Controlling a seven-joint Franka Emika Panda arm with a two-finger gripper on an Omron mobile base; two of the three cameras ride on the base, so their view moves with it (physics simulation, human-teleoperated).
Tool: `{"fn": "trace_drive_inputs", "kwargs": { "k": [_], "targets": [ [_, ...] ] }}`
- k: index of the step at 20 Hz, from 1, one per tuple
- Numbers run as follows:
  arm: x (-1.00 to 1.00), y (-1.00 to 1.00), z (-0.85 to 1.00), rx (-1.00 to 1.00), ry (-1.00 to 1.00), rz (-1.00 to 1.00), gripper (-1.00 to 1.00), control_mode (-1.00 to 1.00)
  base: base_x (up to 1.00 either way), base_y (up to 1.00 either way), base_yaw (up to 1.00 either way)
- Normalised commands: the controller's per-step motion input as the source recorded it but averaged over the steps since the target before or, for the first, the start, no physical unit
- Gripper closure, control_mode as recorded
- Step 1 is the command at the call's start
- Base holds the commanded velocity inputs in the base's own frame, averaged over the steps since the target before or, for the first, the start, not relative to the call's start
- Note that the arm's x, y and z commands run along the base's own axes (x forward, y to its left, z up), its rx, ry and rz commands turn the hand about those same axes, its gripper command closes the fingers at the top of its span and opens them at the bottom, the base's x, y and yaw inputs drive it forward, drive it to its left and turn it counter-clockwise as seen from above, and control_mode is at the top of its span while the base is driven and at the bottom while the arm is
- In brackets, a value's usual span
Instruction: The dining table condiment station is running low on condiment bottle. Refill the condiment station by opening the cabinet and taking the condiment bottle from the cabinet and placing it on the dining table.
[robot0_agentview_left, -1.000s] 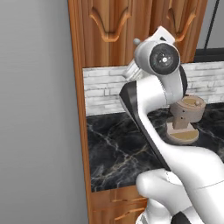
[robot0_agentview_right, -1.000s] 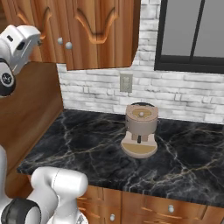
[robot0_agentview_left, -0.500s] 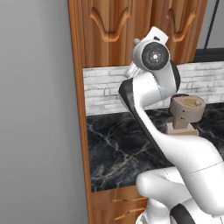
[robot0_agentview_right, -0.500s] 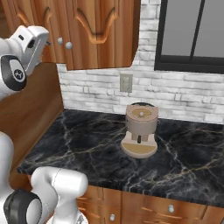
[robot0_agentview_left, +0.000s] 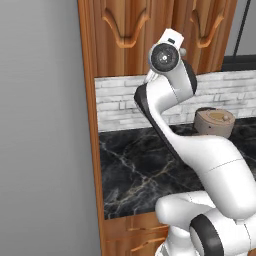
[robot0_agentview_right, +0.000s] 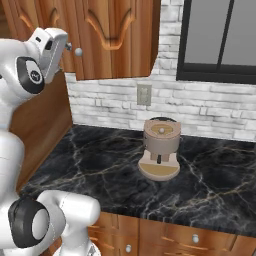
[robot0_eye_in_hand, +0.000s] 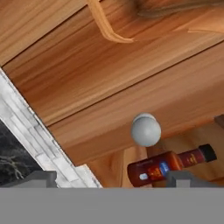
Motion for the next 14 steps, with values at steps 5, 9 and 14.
{"fn": "trace_drive_inputs", "kwargs": {
  "k": [5, 9, 14],
  "targets": [
    [0.32, -0.01, -0.02, -0.09, 0.06, -0.04, -1.00, -1.00, 0.00, 0.00, 0.00],
    [0.22, -0.25, -0.04, -0.07, 0.09, -0.05, -1.00, -1.00, 0.00, 0.00, 0.00],
    [0.23, -0.49, -0.11, -0.03, 0.12, -0.02, -1.00, -1.00, 0.00, 0.00, 0.00]
  ]
}}
